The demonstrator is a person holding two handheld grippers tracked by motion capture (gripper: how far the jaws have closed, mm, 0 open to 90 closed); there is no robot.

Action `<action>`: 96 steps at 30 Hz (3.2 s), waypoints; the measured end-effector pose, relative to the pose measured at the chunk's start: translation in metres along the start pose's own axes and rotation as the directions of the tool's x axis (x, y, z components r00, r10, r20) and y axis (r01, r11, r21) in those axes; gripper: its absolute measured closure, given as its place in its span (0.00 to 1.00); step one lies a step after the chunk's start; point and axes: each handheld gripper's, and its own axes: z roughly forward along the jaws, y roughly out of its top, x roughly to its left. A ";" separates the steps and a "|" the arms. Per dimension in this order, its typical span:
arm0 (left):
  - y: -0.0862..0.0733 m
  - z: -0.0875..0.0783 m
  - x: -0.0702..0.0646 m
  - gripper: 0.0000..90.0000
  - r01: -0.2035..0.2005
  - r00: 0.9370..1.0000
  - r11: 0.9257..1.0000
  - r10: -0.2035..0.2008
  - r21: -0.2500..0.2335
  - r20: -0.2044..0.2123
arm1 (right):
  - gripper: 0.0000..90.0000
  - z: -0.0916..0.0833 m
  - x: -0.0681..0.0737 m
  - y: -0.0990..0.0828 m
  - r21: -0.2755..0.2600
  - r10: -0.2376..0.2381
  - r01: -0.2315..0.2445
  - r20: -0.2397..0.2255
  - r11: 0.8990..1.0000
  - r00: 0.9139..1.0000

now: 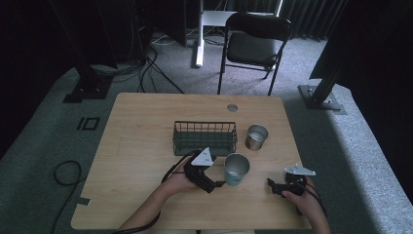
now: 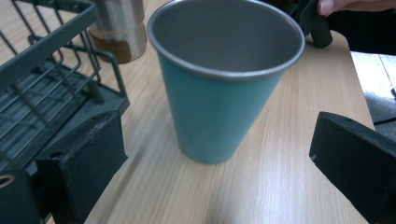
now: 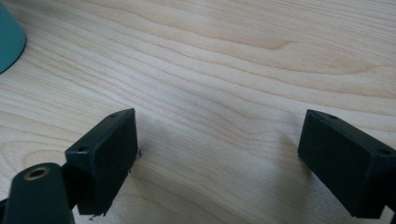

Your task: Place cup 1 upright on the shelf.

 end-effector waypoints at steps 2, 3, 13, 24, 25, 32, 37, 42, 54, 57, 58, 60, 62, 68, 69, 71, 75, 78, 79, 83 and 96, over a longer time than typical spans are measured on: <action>0.002 0.003 -0.001 0.04 -0.003 1.000 1.000 0.003 -0.004 0.003 | 0.13 0.000 0.000 0.000 0.000 0.000 0.000 0.000 1.000 1.000; 0.003 0.005 -0.001 0.04 -0.008 1.000 1.000 0.008 -0.001 0.002 | 0.13 0.000 0.000 0.000 0.000 0.000 0.000 0.000 1.000 1.000; 0.013 0.020 -0.003 0.04 -0.008 1.000 1.000 0.008 -0.015 0.010 | 0.13 0.000 0.000 0.000 0.000 0.000 0.000 0.000 1.000 1.000; 0.019 0.036 -0.005 0.04 -0.008 1.000 0.998 0.009 -0.055 0.014 | 0.13 0.000 0.000 0.000 0.000 0.000 0.000 0.001 1.000 1.000; 0.020 0.036 -0.005 0.04 -0.007 1.000 0.998 0.008 -0.060 0.015 | 0.13 0.000 0.000 0.000 0.000 0.000 0.000 0.000 1.000 1.000; 0.022 0.042 -0.005 0.04 -0.013 1.000 0.997 0.013 -0.081 0.008 | 0.13 0.000 0.000 0.000 -0.001 0.001 -0.001 0.000 1.000 1.000; 0.024 0.047 -0.005 0.04 -0.013 1.000 0.996 0.014 -0.093 0.008 | 0.13 0.000 0.000 0.000 -0.001 0.002 -0.002 0.000 1.000 1.000; 0.026 0.053 -0.008 0.04 -0.032 0.999 0.995 0.032 -0.090 0.002 | 0.13 0.000 0.000 0.000 -0.001 0.002 -0.002 0.000 1.000 1.000; 0.030 0.064 -0.012 0.07 -0.048 0.999 0.994 0.047 -0.096 -0.016 | 0.13 0.000 0.000 0.000 -0.001 0.002 -0.002 0.001 1.000 1.000; 0.031 0.063 -0.013 0.08 -0.057 0.998 0.994 0.055 -0.092 -0.026 | 0.13 0.000 0.000 0.000 -0.001 0.002 -0.002 0.001 1.000 1.000; 0.031 0.063 -0.013 0.08 -0.057 0.998 0.995 0.054 -0.085 -0.029 | 0.13 0.000 0.000 0.000 -0.001 0.002 -0.002 0.001 1.000 1.000; 0.033 0.063 -0.014 0.08 -0.054 0.998 0.996 0.052 -0.073 -0.033 | 0.13 0.000 0.000 0.000 -0.001 0.001 -0.001 0.000 1.000 1.000; 0.033 0.062 -0.014 0.08 -0.055 0.998 0.996 0.053 -0.065 -0.038 | 0.13 0.000 0.000 0.000 -0.001 0.002 -0.002 0.001 1.000 1.000; 0.040 0.054 -0.016 0.09 -0.061 0.998 0.995 0.059 -0.080 -0.035 | 0.13 0.000 0.000 0.000 -0.001 0.000 0.000 0.001 1.000 1.000; 0.041 0.052 -0.016 0.09 -0.060 0.998 0.995 0.057 -0.085 -0.033 | 0.13 0.000 0.000 0.000 -0.001 0.000 0.000 0.001 1.000 1.000; 0.045 0.047 -0.016 0.09 -0.058 0.998 0.993 0.055 -0.099 -0.032 | 0.13 0.000 0.000 0.000 -0.001 0.001 -0.001 0.000 1.000 1.000; 0.052 0.037 -0.017 0.09 -0.058 0.998 0.991 0.054 -0.116 -0.040 | 0.13 0.000 0.000 0.000 -0.001 0.001 -0.001 0.001 1.000 1.000; 0.057 0.031 -0.017 0.09 -0.062 0.997 0.991 0.056 -0.119 -0.047 | 0.13 0.000 0.000 0.000 -0.001 0.001 -0.001 0.001 1.000 1.000; 0.059 0.029 -0.017 0.09 -0.062 0.997 0.991 0.056 -0.120 -0.048 | 0.13 0.000 0.000 0.000 -0.001 0.001 -0.001 0.001 1.000 1.000; 0.065 0.023 -0.016 0.09 -0.064 0.996 0.991 0.056 -0.120 -0.064 | 0.13 0.000 0.000 0.000 -0.001 0.001 -0.001 0.001 1.000 1.000; 0.071 0.001 -0.007 0.09 -0.038 0.994 0.990 0.024 -0.136 -0.109 | 0.13 0.000 0.000 0.000 0.001 0.002 -0.002 0.000 1.000 1.000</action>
